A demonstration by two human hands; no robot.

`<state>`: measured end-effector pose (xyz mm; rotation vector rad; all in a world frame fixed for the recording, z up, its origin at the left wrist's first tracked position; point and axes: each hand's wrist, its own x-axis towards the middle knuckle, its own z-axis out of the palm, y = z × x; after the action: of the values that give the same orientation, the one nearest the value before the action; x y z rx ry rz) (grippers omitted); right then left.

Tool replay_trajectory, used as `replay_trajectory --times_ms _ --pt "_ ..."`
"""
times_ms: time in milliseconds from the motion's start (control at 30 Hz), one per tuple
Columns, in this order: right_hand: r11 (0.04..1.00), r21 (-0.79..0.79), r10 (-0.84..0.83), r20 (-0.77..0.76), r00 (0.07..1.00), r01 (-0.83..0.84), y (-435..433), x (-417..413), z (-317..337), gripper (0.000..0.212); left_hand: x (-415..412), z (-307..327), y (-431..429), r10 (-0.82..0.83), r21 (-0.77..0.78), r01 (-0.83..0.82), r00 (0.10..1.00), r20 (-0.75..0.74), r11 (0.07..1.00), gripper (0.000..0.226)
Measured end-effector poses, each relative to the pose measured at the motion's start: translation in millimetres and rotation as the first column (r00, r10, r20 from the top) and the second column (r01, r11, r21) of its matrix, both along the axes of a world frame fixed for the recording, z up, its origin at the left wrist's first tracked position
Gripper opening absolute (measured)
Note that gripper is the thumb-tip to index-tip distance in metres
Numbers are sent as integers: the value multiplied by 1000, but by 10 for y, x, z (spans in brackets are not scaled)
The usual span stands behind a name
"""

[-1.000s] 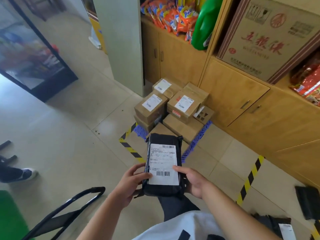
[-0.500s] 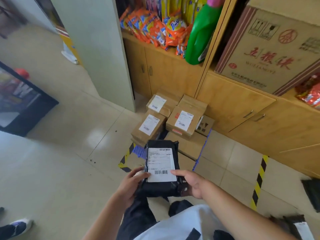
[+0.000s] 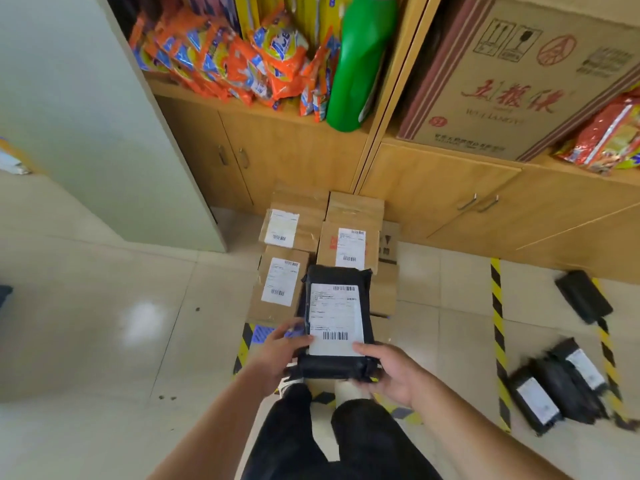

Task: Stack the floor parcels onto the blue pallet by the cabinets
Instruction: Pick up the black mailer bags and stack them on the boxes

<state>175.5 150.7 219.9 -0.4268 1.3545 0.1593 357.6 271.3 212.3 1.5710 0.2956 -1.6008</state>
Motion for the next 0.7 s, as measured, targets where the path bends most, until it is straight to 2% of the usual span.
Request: replay_trajectory --times_ms 67,167,233,333,400,500,700 --pt "998 4 -59 -27 998 60 -78 135 -153 34 123 -204 -110 -21 24 21 1000 18 999 29" --pt "987 -11 -162 -53 985 162 -320 368 -507 19 313 -642 -245 18 37 -22 993 115 999 17" --pt "982 -56 -181 -47 982 179 -613 551 -840 10 422 -1042 -251 -2 133 -25 980 201 991 18" --pt "979 -156 -136 -39 990 128 -1141 837 -1371 11 510 -1578 -176 -229 334 136 938 260 933 27" --pt "972 -211 -107 -25 994 99 -1482 1019 -1690 14 527 -1837 -148 -419 440 273 865 277 855 34" --pt "956 -275 -105 14 994 105 -1936 1311 -2114 14 539 -2151 -268 -510 450 336 786 351 828 34" --pt "931 -346 -114 36 993 119 -2482 1749 -2847 18 338 -2699 -375 -413 379 274 838 357 884 40"
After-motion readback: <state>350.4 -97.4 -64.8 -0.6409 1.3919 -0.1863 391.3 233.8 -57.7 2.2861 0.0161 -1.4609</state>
